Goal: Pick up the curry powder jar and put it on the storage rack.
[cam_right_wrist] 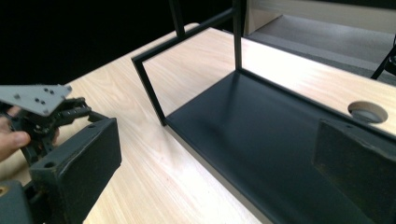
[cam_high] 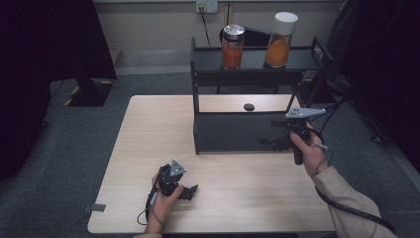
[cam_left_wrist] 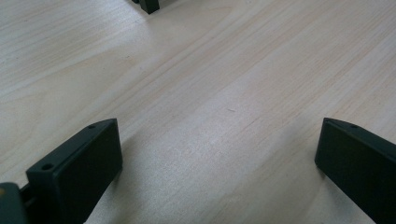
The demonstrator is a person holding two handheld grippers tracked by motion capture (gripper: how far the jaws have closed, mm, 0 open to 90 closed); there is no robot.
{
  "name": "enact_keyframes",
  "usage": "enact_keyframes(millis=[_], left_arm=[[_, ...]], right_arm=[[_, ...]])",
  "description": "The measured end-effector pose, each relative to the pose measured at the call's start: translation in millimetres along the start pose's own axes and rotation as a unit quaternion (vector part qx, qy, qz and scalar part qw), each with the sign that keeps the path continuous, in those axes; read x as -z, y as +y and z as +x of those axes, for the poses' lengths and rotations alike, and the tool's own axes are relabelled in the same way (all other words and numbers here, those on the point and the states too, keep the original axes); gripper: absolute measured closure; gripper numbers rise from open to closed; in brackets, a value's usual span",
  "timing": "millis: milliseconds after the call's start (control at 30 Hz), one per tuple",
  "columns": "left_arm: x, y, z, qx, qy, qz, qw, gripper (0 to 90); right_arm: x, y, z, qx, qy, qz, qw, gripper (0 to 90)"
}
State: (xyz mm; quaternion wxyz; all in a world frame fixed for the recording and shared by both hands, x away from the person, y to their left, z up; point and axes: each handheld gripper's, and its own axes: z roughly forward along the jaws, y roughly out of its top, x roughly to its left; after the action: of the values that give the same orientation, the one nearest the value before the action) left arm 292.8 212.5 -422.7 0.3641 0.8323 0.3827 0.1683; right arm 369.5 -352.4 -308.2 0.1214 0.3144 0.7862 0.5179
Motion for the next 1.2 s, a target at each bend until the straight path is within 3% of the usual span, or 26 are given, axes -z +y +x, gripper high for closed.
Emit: enact_keyframes(millis=[233, 633, 1200], left_arm=[[0.0, 0.0, 0.0, 0.0, 0.0, 0.0, 1.0, 0.0], [0.0, 0.0, 0.0, 0.0, 0.0, 0.0, 1.0, 0.0], [0.0, 0.0, 0.0, 0.0, 0.0, 0.0, 1.0, 0.0]], right_arm=[[-6.5, -17.3, -1.3, -0.007, 0.002, 0.009, 0.9999, 0.4], [-21.1, -39.8, 4.0, 0.014, 0.006, 0.037, 0.9992, 0.4], [-42.2, -77.2, 7.4, 0.031, 0.017, 0.09, 0.9953, 0.7]])
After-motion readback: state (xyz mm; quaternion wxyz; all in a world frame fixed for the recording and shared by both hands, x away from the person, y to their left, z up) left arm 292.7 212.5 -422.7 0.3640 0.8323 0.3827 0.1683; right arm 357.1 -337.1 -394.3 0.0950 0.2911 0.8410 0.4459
